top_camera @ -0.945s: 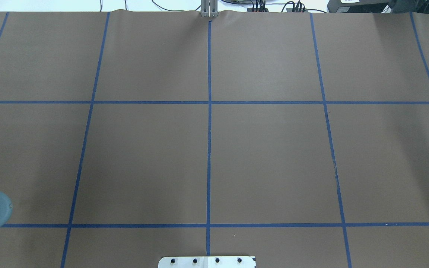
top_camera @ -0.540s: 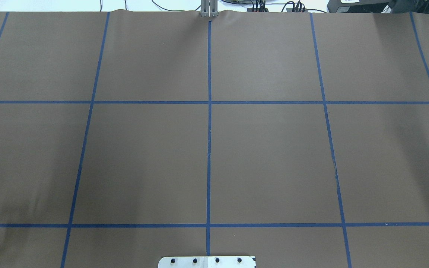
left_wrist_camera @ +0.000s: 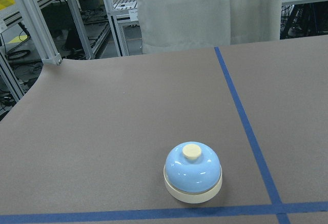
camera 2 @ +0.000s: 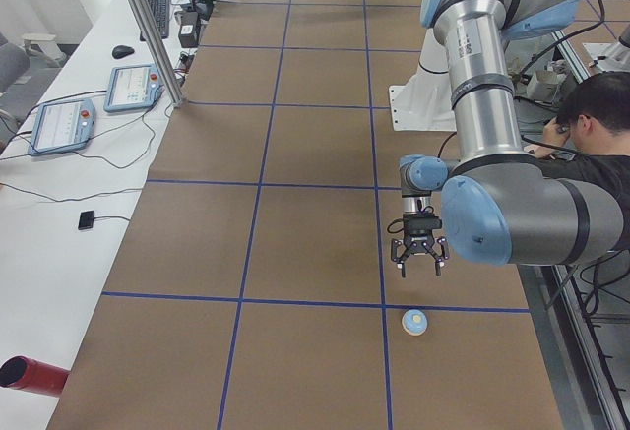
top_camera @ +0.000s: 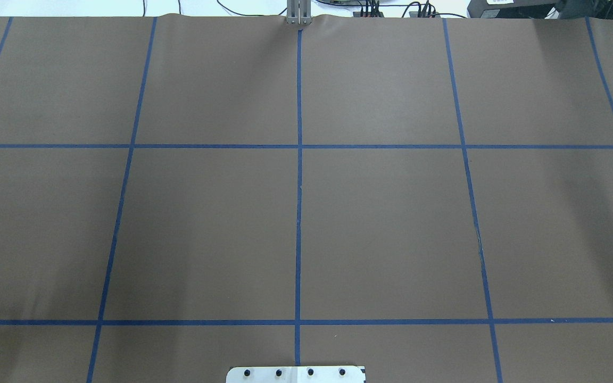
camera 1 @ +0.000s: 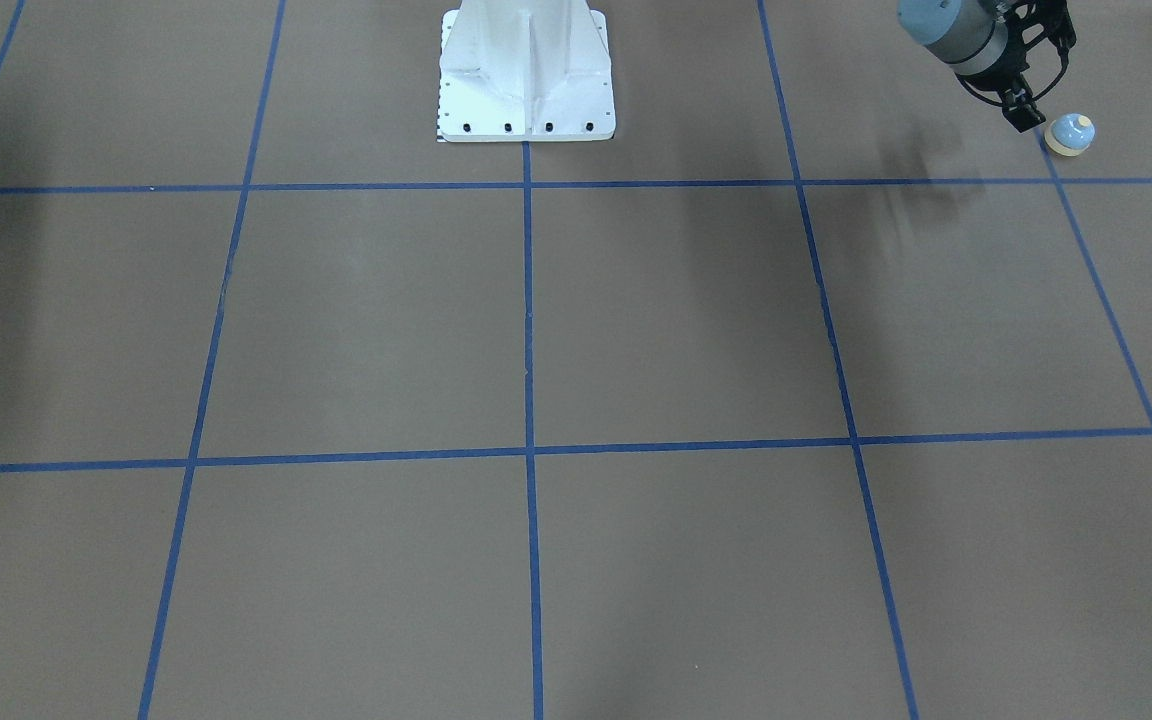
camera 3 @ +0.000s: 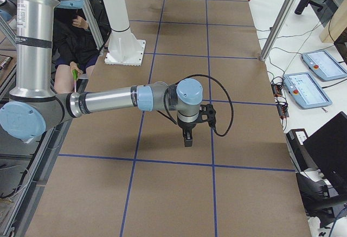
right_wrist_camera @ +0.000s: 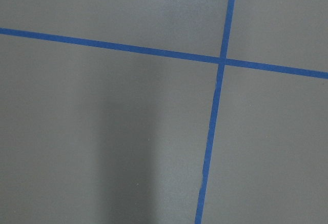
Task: Place and press bell with both arms
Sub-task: 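Carry the held bell with the left arm toward the table centre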
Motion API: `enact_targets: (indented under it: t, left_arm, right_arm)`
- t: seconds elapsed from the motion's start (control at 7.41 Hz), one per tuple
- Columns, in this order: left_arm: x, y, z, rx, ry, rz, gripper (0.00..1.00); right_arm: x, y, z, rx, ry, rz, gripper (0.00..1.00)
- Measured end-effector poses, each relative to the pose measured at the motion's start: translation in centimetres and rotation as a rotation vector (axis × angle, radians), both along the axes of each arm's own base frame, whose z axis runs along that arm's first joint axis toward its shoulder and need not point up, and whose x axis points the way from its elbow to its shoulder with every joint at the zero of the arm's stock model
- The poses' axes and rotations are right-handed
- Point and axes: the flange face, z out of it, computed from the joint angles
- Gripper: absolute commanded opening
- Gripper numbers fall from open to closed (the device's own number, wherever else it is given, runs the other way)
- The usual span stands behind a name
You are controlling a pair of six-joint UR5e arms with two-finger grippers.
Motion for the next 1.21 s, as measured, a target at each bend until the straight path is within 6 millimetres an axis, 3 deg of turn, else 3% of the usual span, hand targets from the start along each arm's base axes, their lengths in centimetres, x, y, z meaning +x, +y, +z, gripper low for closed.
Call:
enact_targets:
  t: [0.81, 1.21]
  left_arm:
    - [-0.4, -0.3, 6.2, 0.032, -0.011, 0.001, 1.00]
    - [-0.9, -0.4, 7.9, 0.032, -0.030, -0.001, 1.00]
  right_arm:
    - [0.0, -0.1, -0.1, 0.001, 0.000, 0.000, 1.00]
    - [0.0, -0.1, -0.1, 0.002, 0.000, 0.001, 1.00]
